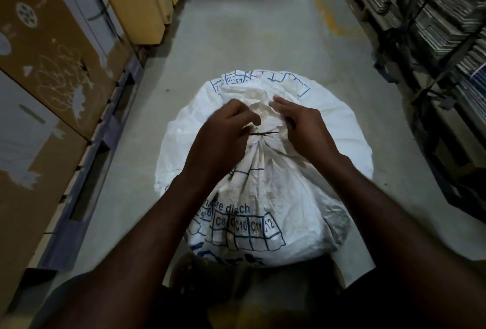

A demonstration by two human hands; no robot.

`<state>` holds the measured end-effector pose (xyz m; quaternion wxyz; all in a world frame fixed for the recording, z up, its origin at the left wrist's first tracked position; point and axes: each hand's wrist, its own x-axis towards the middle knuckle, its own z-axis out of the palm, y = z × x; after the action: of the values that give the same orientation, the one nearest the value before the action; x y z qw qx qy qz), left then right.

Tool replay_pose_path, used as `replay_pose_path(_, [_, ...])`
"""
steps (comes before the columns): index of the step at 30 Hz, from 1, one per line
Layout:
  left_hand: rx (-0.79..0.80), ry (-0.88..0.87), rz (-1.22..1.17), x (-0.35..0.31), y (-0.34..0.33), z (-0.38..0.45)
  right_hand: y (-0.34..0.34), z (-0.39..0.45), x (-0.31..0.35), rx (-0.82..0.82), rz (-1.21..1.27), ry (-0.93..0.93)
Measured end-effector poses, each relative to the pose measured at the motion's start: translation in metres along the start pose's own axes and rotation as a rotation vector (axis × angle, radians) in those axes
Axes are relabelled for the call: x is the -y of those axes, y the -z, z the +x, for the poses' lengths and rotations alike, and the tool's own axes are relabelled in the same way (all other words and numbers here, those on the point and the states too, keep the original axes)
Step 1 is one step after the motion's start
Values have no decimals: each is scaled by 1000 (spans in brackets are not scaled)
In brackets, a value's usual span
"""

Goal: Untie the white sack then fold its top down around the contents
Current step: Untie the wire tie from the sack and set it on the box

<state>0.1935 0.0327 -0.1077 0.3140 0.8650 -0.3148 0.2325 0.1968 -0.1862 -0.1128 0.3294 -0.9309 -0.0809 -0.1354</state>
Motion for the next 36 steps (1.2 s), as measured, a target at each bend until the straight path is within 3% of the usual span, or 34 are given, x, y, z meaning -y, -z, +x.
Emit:
replay_pose_path(3, [158,161,-66,14,-2,-13,3,1,12,56,-44,15])
replay_pose_path(6, [296,212,-179,21,-4,-8,10,-4,29,65,-109,77])
replay_pose_path(10, [319,264,-238,14,-4,9,21,-21,56,-131,-152,246])
replay_pose_path(12, [345,331,-245,12,-3,16,19,-29,61,-139,-150,341])
replay_pose_path(14, [367,356,-289,11,-5,22,11,-30,54,-79,-156,323])
replay_pose_path(18, [373,290,-388,14,-7,24,-2,-26,26,52,-166,175])
replay_pose_path(26, [177,258,-216,21,-18,20,-8,-28,16,63,-182,170])
replay_pose_path(34, [280,243,-113,25,-19,16,-18,-26,18,14,-157,160])
replay_pose_path(36, [246,208,-85,24,-19,11,-22,-26,17,-1,-169,150])
